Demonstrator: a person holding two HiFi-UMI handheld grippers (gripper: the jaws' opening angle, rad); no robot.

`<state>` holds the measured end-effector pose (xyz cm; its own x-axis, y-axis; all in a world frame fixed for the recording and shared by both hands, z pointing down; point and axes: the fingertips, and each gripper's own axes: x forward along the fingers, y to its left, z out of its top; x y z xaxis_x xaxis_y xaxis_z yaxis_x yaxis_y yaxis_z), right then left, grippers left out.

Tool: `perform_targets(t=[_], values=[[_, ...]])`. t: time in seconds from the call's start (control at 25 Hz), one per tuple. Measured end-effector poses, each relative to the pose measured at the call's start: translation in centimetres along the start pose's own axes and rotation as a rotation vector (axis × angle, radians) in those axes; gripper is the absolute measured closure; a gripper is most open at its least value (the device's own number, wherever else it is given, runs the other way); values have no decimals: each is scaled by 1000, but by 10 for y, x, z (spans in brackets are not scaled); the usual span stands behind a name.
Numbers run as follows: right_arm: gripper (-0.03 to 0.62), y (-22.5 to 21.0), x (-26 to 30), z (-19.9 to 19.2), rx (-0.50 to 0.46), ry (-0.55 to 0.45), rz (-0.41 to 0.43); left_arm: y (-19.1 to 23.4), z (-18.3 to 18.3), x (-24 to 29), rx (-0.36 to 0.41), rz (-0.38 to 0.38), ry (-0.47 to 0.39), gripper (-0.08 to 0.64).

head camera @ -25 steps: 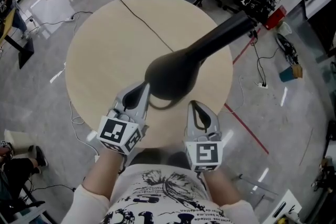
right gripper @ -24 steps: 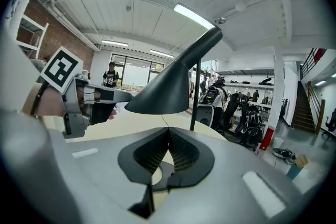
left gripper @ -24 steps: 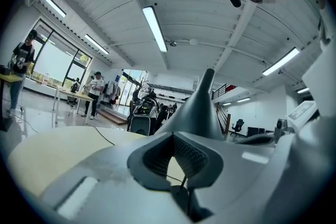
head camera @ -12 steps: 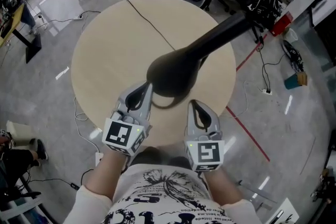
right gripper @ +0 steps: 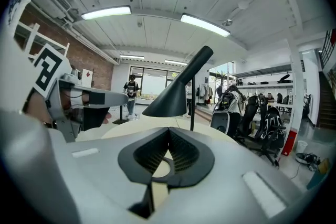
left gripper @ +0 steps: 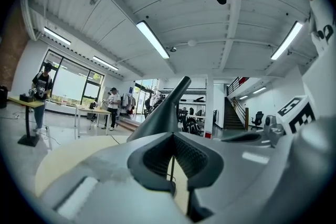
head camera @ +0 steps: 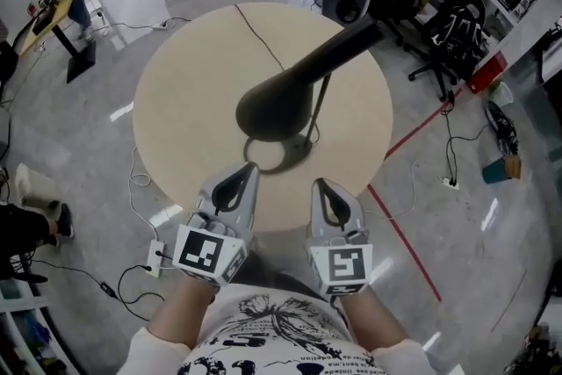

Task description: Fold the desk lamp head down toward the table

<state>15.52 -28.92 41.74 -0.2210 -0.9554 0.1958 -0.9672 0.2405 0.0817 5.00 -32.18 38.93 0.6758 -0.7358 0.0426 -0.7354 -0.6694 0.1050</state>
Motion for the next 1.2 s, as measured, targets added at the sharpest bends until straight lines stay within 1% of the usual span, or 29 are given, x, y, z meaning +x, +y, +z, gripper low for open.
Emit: perform_targets(t=[0.2,0.4,0.6,0.76,0.88,1.0,1.2], values=[[583,0,-34,-18,-15,10,65,-42,-10,-28,-23,51,-8,557],[583,5,-66,-32,-7,14,134,-75,-24,-53,-12,80,15,557],[583,12,-81,-38,0,10,147,-88,-29,-67,-37,85,8,557],[583,22,-95,-36,-18,-6,155,-101,-26,-82,-31,64,-1,557],[583,36,-111,-34,-14,-2,149,-107,-25,-108,-31,66,-7,557],[583,54,-129,-33,10,3,145,-110,-24,-139,-44,72,-7,557],[583,91,-171,-40,26,26,145,-124,-34,-194,-57,48,20,557]])
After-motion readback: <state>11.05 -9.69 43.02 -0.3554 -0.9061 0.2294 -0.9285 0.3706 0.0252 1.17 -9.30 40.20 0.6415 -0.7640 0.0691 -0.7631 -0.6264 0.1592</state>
